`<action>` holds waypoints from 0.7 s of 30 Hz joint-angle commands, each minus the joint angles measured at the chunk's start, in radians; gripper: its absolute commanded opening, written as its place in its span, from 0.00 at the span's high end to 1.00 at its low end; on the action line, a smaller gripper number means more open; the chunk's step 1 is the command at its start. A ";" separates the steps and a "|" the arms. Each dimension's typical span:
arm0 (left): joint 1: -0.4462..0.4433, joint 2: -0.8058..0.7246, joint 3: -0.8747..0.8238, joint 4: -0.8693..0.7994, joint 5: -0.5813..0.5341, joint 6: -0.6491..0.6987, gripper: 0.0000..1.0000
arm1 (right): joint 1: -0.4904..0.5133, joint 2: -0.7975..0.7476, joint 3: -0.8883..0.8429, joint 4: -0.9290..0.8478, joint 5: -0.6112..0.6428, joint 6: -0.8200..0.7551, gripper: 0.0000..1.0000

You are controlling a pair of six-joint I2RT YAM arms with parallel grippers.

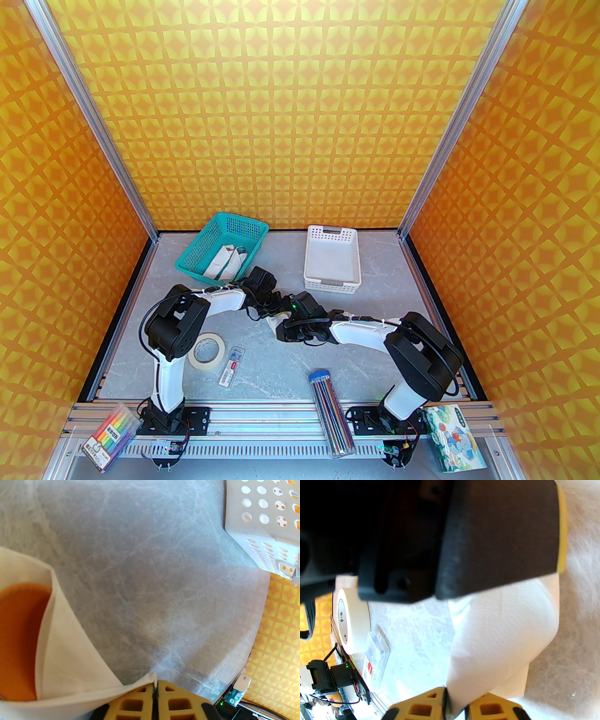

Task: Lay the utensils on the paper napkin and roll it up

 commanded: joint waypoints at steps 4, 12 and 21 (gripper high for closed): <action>-0.006 0.039 -0.013 0.005 -0.013 0.007 0.92 | 0.016 0.029 -0.051 -0.011 -0.081 0.022 0.82; -0.007 0.040 -0.012 0.005 -0.014 0.007 0.92 | 0.016 0.044 -0.077 -0.003 -0.083 0.043 0.81; -0.006 0.039 -0.015 0.001 -0.014 0.009 0.92 | 0.013 -0.082 -0.042 -0.119 -0.020 0.006 0.74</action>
